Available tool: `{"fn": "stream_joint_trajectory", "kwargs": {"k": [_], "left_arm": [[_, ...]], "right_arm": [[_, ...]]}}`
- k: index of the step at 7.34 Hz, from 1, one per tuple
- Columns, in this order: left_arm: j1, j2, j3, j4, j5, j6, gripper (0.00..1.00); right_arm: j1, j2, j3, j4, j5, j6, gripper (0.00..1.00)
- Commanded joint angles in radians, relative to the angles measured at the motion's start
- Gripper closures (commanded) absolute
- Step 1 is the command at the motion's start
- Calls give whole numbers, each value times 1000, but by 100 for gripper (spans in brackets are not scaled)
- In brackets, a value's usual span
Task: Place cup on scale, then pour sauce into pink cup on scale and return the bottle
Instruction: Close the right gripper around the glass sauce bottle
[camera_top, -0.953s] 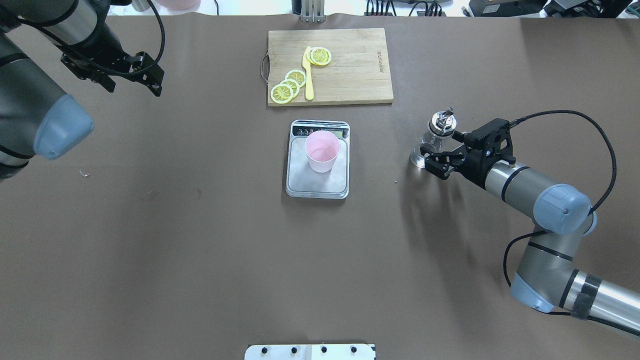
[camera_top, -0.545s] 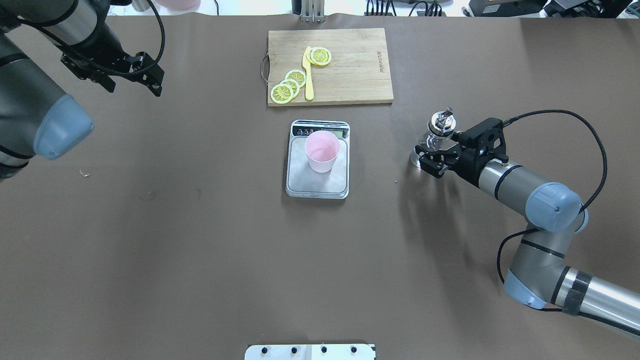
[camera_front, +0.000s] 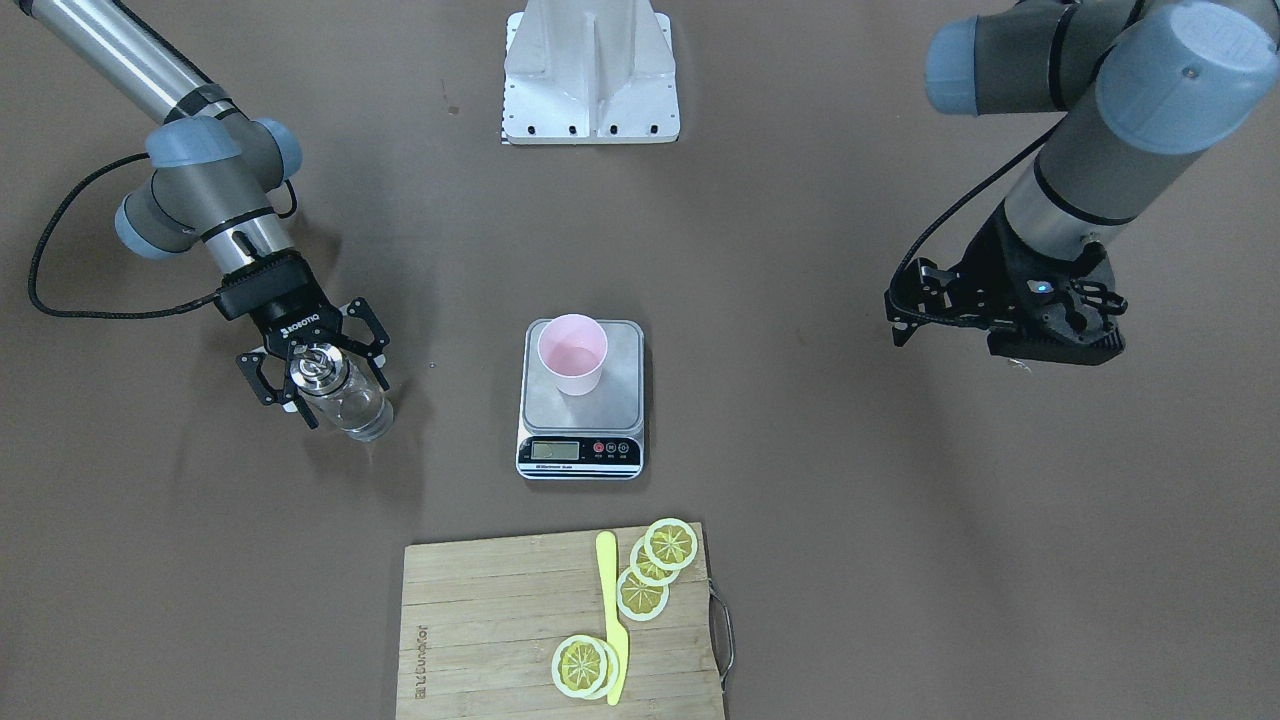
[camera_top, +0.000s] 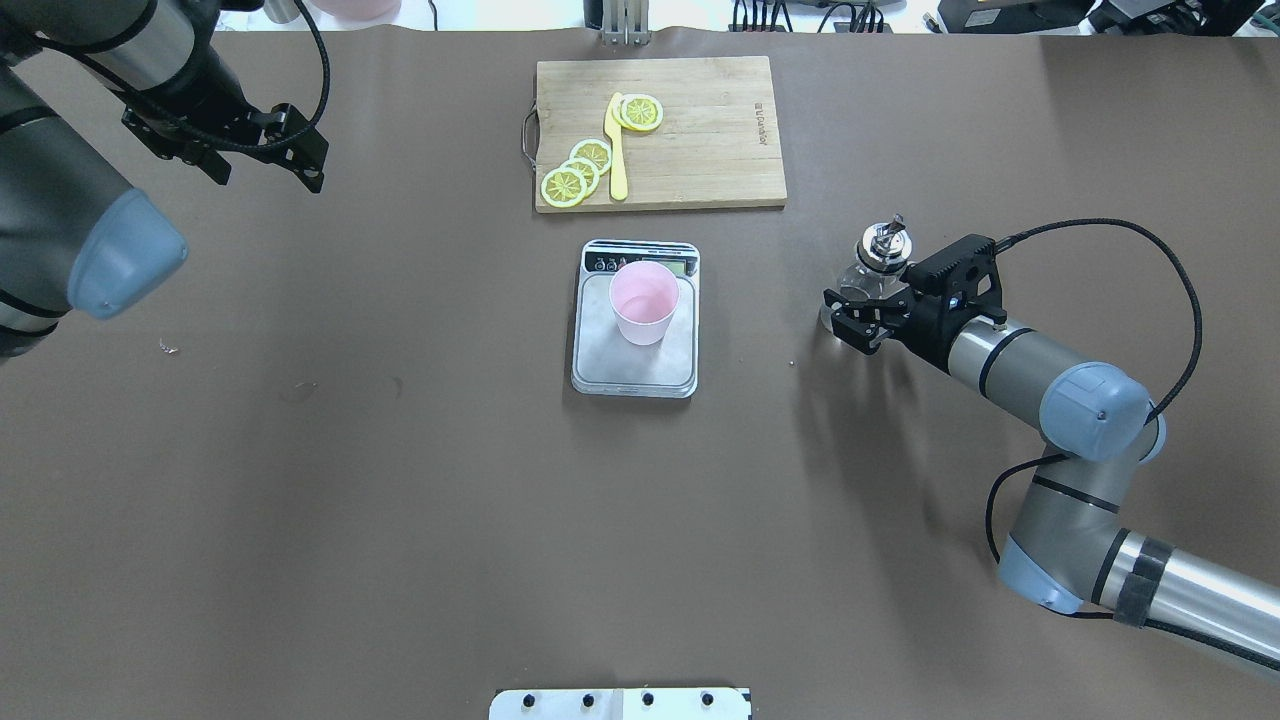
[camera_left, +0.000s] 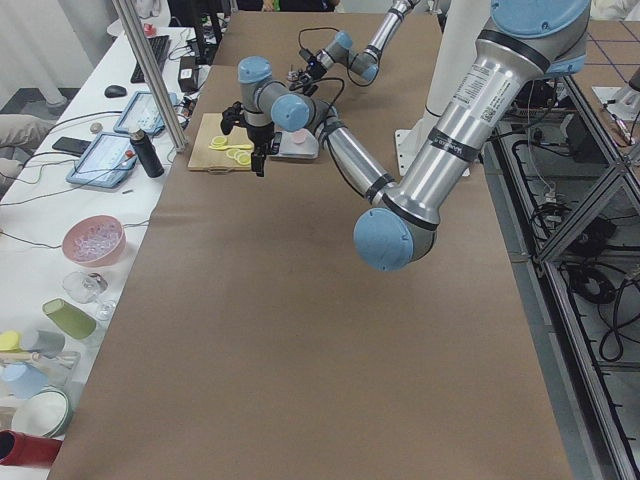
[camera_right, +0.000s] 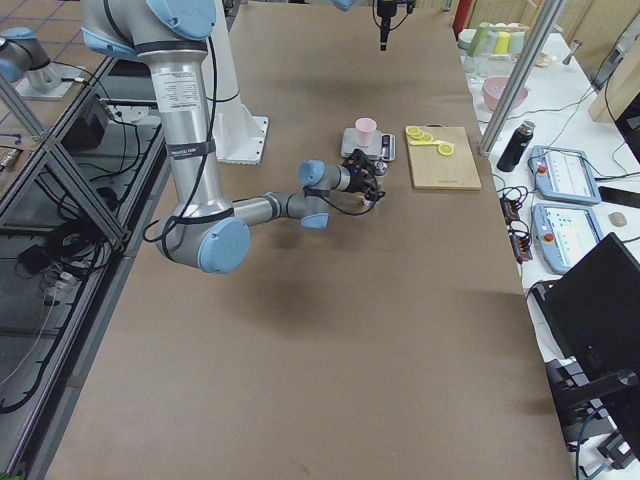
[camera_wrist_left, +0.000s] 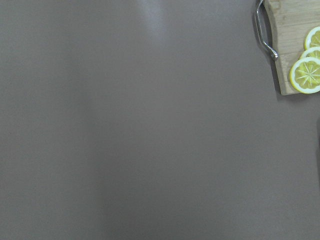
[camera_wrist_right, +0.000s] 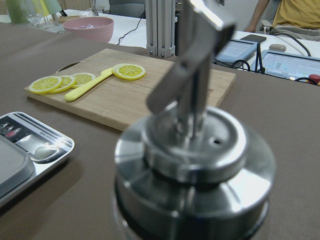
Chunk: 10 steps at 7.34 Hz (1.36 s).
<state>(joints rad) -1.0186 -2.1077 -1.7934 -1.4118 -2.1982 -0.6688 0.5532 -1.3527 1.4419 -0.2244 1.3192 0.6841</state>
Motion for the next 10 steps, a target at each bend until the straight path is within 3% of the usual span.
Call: {"fn": "stream_joint_trajectory", "kwargs": {"k": [1, 4, 6, 10], "left_arm": [[0, 0, -1, -1, 0, 0, 1], [0, 0, -1, 1, 0, 0, 2], [0, 0, -1, 1, 0, 0, 2], [0, -2, -1, 1, 0, 0, 2]], "right_arm": [[1, 6, -14, 19, -2, 0, 11], [1, 6, -34, 40, 0, 0, 22], [1, 6, -60, 83, 0, 0, 43], [4, 6, -46, 85, 3, 2, 66]]}}
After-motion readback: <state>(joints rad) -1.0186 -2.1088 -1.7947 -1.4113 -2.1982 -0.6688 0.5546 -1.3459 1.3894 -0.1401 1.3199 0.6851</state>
